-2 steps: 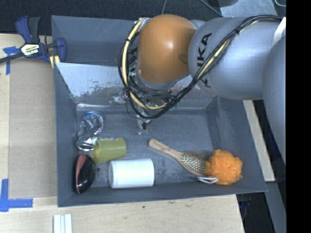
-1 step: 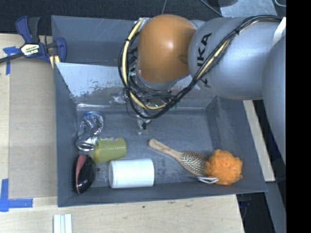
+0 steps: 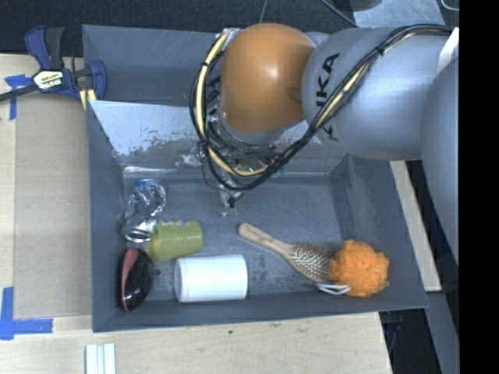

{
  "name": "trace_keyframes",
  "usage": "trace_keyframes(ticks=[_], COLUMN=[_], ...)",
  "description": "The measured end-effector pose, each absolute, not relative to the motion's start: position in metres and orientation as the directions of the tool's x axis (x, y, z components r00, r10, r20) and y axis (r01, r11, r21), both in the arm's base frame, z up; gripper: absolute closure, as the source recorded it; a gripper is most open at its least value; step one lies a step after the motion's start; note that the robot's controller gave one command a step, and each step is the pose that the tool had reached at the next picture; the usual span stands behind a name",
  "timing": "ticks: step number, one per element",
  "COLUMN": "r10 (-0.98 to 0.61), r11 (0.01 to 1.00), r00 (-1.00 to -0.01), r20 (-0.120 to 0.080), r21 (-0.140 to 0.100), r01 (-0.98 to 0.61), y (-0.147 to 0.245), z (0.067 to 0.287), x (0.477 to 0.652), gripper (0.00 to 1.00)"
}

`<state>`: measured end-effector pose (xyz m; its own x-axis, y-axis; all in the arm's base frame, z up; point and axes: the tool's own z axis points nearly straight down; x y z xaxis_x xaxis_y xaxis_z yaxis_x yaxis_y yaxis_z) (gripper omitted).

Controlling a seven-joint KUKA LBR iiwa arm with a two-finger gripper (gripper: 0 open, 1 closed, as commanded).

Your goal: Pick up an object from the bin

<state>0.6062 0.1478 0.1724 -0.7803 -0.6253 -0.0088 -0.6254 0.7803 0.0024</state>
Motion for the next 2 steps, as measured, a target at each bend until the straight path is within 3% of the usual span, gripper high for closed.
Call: trace_keyframes(ticks=[1, 2], r10=[-0.625, -0.700], r11=[0.780, 0.714], r00=[-0.780, -0.714], r20=[-0.009, -0.021], r21=[0.002, -0.004], r01=[-0.625, -0.700], y=[0.148, 0.170], z=[0.172, 0.272], x=[0.606, 0.583], gripper=[0.00, 0.00])
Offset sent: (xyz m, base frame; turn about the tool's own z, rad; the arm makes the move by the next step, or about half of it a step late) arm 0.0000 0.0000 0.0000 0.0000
